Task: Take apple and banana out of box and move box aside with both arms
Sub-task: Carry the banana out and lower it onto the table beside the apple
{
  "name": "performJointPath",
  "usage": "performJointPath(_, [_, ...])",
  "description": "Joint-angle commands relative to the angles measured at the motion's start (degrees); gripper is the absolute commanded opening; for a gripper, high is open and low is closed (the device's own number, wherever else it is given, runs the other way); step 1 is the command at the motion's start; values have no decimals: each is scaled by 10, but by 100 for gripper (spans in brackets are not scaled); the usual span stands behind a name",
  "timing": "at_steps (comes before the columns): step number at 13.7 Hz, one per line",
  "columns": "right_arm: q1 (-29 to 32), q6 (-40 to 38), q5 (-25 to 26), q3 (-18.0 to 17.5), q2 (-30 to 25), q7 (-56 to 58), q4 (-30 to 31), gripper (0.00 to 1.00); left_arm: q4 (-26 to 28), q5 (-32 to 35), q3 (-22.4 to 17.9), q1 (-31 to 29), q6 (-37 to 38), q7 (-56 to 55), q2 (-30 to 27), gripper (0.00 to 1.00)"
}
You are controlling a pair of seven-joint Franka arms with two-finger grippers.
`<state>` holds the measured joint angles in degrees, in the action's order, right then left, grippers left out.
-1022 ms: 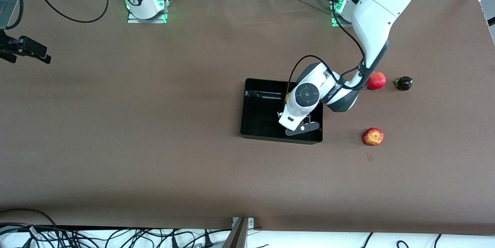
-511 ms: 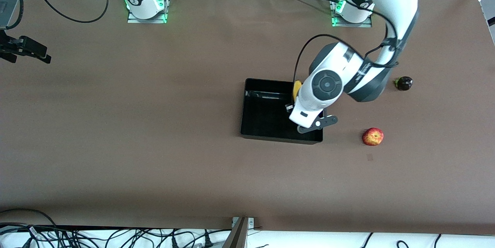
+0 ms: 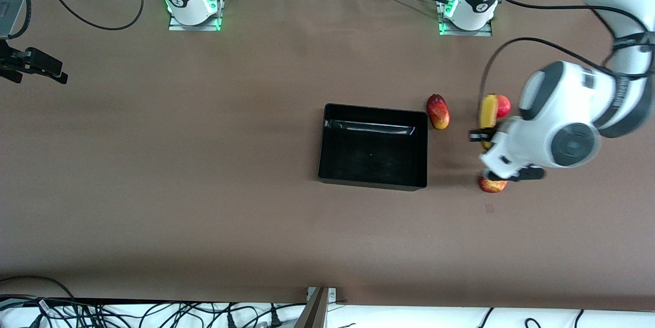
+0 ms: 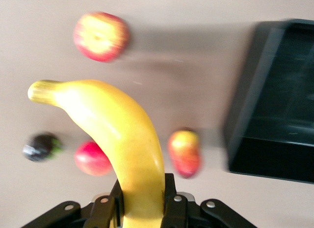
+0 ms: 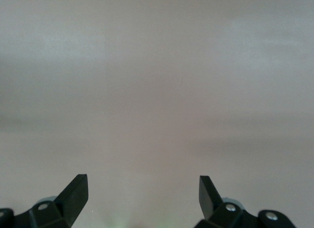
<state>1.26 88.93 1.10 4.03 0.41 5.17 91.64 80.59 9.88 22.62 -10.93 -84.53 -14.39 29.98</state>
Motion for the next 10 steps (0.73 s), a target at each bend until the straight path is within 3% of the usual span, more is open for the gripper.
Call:
performJointPath(1, [-1,-8,-7,0,2,-3,-8,100,0,12,-39,-29,-3,113,-13,0])
performJointPath(4, [-2,-6,-7,-2,2,-2,-8,100,-3,8,-74,-59,-72,194,-9,0])
performJointPath(10, [-8,-8,-6,-4,3,-1,-8,100,31,4,-151,-51,-304,204,52,0])
